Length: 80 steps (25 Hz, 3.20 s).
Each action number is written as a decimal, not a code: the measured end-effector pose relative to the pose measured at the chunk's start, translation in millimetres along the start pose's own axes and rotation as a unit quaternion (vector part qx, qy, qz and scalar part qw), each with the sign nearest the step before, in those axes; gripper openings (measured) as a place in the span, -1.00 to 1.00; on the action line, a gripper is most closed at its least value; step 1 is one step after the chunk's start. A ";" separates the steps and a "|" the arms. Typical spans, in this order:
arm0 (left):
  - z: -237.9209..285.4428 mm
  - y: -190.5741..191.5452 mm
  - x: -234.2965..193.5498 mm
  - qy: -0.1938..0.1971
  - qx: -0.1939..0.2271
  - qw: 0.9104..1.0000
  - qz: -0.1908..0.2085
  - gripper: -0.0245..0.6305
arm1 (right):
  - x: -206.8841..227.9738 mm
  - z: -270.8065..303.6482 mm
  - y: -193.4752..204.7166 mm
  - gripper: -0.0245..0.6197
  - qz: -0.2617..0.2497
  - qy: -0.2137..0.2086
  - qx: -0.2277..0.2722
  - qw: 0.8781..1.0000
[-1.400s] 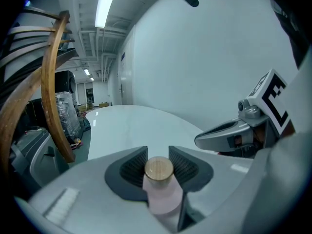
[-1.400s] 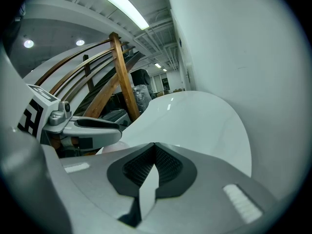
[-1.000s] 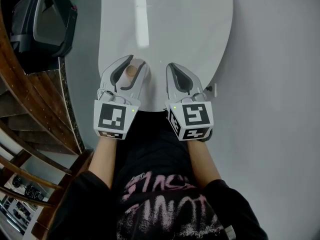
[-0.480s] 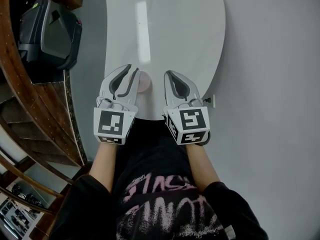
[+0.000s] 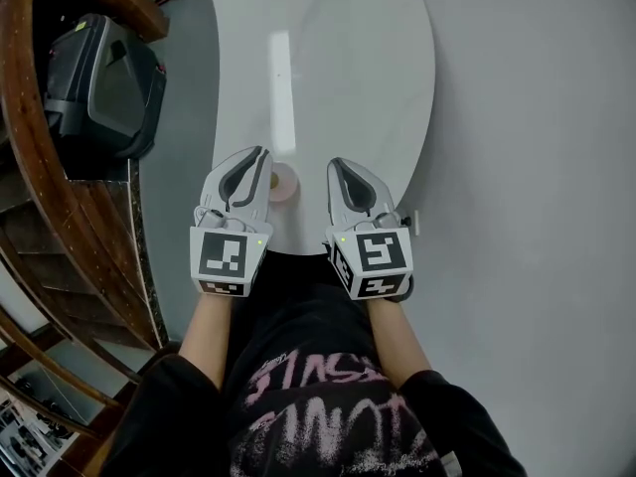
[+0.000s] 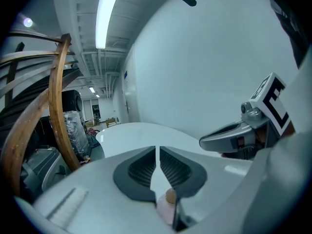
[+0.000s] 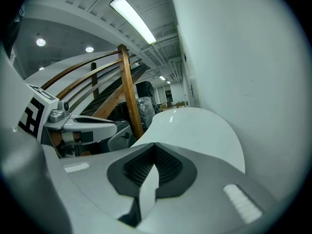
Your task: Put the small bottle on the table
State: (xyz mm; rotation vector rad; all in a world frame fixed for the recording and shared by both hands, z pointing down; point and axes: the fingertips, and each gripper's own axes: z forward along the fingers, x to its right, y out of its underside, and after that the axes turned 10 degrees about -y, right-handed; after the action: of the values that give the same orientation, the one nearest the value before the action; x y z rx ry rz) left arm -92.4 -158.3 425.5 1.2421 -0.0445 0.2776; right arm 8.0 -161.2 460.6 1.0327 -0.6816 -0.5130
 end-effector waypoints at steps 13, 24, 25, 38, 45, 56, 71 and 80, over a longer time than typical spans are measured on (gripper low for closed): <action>-14.8 -19.1 -17.8 -0.017 0.023 1.000 -0.011 -0.90 | -18.6 -6.0 -28.1 -0.90 -0.024 0.000 0.024 0.999; -23.2 -33.9 -19.9 -0.032 0.044 0.998 -0.011 -0.93 | -22.7 -14.0 -45.9 -0.90 -0.047 -0.006 0.046 0.998; -24.1 -34.8 -20.6 -0.033 0.046 0.998 -0.010 -0.93 | -23.3 -14.6 -47.1 -0.90 -0.049 -0.006 0.048 0.998; -35.1 -52.4 -26.4 -0.042 0.071 0.997 -0.013 -0.93 | -28.0 -22.8 -67.0 -0.90 -0.069 -0.003 0.065 0.995; -44.8 -64.6 -30.8 -0.048 0.090 0.995 -0.012 -0.93 | -31.9 -28.9 -80.6 -0.90 -0.082 -0.001 0.079 0.993; -59.7 -75.5 -36.9 -0.048 0.109 0.993 -0.017 -0.93 | -42.0 -36.2 -94.2 -0.90 -0.097 0.002 0.097 0.991; -64.1 -104.3 -45.9 -0.051 0.141 0.988 -0.039 -0.93 | -39.0 -45.6 -123.1 -0.90 -0.112 0.014 0.121 0.986; -61.0 -110.6 -49.2 -0.052 0.151 0.986 -0.045 -0.92 | -35.9 -44.5 -129.3 -0.90 -0.116 0.015 0.126 0.985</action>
State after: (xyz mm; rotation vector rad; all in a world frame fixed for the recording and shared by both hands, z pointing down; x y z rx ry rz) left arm -121.3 -142.6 294.0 1.5546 -0.0379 0.1432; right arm 6.4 -165.8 319.3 1.3667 -0.6120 -0.6224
